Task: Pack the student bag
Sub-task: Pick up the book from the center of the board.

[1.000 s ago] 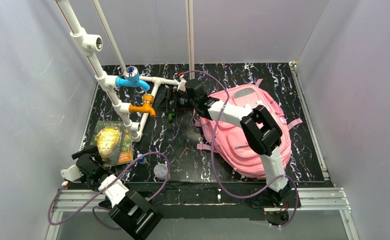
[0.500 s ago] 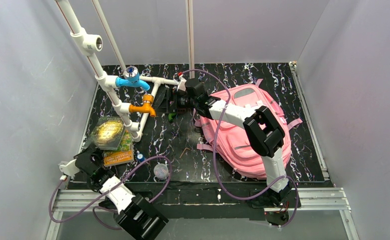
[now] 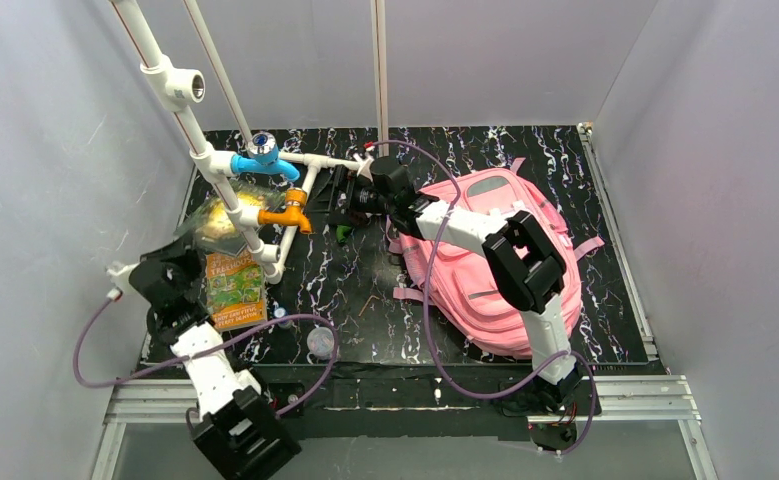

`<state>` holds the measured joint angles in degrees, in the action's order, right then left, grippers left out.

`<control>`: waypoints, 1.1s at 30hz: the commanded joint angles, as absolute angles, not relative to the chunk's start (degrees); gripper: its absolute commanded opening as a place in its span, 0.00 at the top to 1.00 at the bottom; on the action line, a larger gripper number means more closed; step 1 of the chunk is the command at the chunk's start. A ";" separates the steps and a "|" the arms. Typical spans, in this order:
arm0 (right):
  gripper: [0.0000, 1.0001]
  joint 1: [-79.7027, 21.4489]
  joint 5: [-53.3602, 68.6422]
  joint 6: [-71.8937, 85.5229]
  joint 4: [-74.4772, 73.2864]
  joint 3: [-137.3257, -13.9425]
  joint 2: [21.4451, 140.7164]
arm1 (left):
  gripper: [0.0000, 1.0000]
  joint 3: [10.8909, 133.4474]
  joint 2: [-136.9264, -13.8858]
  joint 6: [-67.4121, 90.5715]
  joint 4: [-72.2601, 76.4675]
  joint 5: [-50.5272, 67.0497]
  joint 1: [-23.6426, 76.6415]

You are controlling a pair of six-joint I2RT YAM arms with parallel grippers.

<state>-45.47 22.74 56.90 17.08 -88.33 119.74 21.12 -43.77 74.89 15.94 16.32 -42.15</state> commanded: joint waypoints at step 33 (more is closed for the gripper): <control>0.99 -41.61 -22.75 55.10 -5.19 -93.22 109.99 | 0.20 58.58 -55.64 36.14 -21.54 -1.66 -25.67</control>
